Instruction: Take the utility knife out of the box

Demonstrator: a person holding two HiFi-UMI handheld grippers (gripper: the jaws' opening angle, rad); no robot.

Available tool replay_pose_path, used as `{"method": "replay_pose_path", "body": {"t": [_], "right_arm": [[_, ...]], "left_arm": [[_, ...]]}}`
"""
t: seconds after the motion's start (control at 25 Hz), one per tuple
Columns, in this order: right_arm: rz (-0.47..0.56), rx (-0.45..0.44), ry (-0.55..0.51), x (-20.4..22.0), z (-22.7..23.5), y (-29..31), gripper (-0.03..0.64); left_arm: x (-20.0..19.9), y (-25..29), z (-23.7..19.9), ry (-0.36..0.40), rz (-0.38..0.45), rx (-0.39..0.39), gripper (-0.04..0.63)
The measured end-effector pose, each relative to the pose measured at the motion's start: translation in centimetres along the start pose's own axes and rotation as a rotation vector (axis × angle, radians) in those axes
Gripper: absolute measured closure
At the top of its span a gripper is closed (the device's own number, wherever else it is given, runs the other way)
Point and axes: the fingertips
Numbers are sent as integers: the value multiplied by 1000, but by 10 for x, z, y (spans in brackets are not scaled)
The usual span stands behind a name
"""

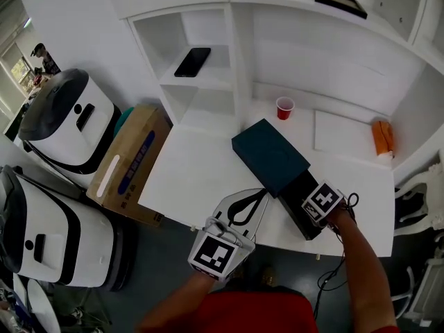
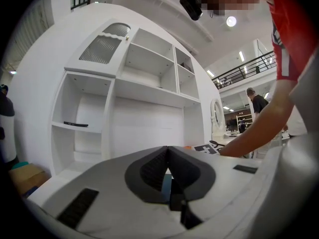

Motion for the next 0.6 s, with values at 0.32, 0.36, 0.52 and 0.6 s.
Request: {"method": "replay_pose_path", "body": {"t": [0.32,0.36,0.52,0.6], "right_arm": [[296,98,76,-25,9,-61,543],[372,106,91,-32,7,-79,543],[667,126,181,-49,-3,-149,543],[808,125,219,-53,-10,-181,543]], "left_arm": [[-8,8,5,9,11,28,577],[-9,9,5,8,13,28,577],[-18,12,6,8,25,27,577],[-23,14,8,12,32,32,577]]}}
Point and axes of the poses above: the fingertips, and each gripper's own axes: y forward along the fingers, z to its right, x out of its underside, and after that the axes turned 5 degrees about x, right-handed
